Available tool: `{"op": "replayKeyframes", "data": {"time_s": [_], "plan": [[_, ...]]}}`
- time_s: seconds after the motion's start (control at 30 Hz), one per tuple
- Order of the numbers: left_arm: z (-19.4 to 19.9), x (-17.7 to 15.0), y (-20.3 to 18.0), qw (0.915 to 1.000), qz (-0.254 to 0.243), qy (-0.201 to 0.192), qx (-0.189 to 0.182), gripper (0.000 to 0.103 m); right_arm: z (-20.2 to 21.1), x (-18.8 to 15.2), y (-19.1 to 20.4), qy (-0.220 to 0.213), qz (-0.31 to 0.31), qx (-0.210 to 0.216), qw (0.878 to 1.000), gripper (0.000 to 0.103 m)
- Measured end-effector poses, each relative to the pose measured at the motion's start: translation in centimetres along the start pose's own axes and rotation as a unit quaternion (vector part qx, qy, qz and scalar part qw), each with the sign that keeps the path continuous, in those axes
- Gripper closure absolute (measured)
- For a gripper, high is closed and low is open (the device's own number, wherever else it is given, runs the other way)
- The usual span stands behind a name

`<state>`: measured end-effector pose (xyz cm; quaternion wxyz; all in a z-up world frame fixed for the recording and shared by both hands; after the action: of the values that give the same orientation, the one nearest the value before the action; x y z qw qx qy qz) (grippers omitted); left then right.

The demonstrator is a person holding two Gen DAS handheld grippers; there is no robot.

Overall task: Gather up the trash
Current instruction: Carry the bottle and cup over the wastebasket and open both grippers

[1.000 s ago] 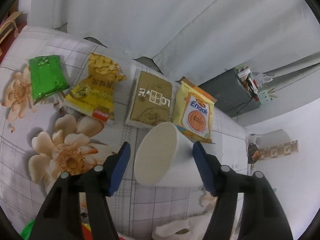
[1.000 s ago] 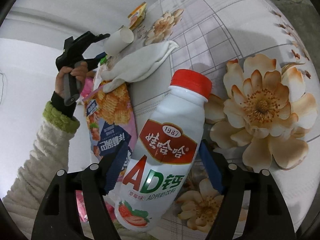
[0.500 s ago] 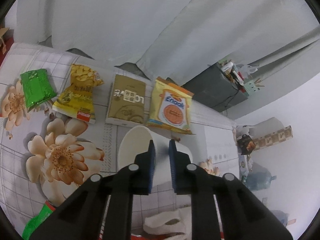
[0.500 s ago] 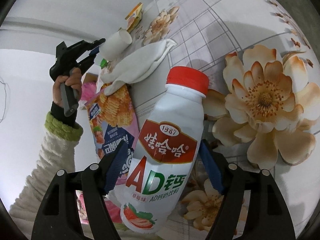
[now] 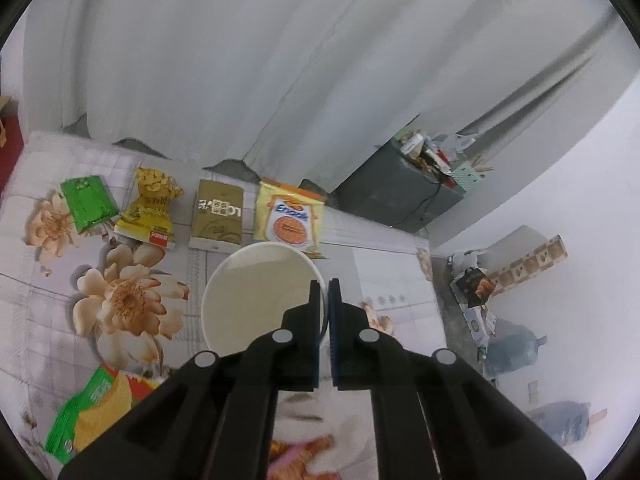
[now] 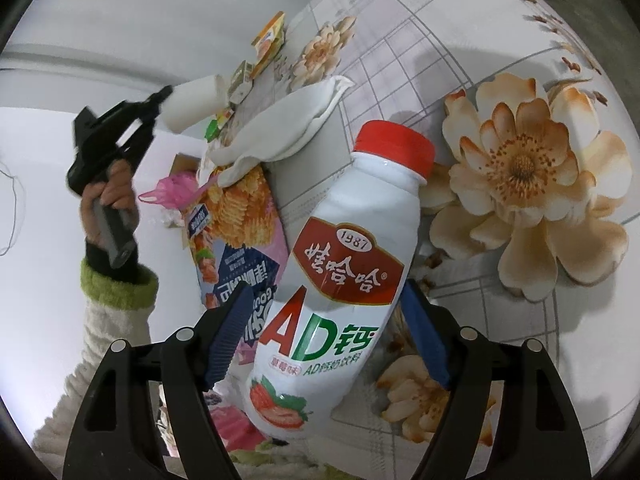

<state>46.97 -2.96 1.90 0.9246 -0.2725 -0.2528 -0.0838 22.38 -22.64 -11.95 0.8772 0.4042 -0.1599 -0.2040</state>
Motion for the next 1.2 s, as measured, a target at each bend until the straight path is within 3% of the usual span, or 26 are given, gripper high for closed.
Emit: {"op": "replayKeyframes", "data": {"time_s": [0.2,0.4,0.47,0.63,0.9,1.2], "plan": [[5.3,-2.6,-3.6,0.9976,-0.056,-0.042,0.001,0.1,-0.7,0.3,-0.5,-0.003,-0.021,-0.001,1.0,0.03],[9.9,-7.8,-6.5,0.9906,-0.103,-0.09,0.01,0.1,-1.4,0.9,-0.4,-0.013,-0.035,0.002,0.999,0.03],[11.0,-9.7,-7.1,0.988,-0.114,-0.104,0.014,0.1,-1.8,0.9,-0.3,-0.018,-0.033,-0.01,0.999,0.041],[12.9,-13.8,-8.0,0.9861,-0.108,-0.126,0.0,0.1,-1.6,0.4,0.0,-0.02,-0.031,-0.015,0.999,0.043],[12.8,-18.1,-9.2,0.9886,-0.104,-0.107,-0.026,0.1,3.0,-1.5,-0.1,-0.055,-0.032,0.013,0.998,0.044],[11.3,-21.2,-14.3,0.9868,-0.129,-0.08,-0.056,0.1,11.0,-3.4,-3.2,-0.122,-0.061,0.037,0.99,0.044]]}}
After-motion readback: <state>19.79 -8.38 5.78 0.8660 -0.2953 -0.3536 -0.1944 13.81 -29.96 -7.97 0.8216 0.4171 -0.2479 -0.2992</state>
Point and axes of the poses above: each gripper's, at about its wrist camera, not at the fingertips, and z roughly against the way its jaws point, y to its left, x to its top, the point moved 7 cm from there along -z, roughly the way its jaws point, and after that the axes turned 5 degrees about x, right-handed, at the moved point
